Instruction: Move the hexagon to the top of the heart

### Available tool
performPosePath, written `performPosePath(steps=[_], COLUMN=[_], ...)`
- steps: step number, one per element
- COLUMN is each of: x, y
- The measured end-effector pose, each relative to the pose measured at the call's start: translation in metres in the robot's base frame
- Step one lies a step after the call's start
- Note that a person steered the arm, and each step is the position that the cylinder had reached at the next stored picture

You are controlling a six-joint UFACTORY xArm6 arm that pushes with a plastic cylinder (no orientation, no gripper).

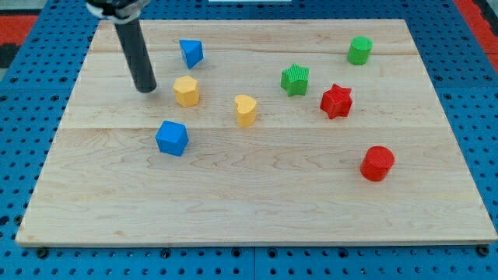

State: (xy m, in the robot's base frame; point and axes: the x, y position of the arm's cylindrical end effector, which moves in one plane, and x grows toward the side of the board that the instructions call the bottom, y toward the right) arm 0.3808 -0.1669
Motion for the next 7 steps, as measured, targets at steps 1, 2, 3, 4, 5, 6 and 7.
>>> performPosePath(steps=[1, 2, 3, 4, 5, 6, 7], x=[-0.005, -0.013, -0.012, 0.006, 0.019, 0.019, 0.019], y=[0.023, 0.087, 0.081, 0.045, 0.05, 0.065, 0.085])
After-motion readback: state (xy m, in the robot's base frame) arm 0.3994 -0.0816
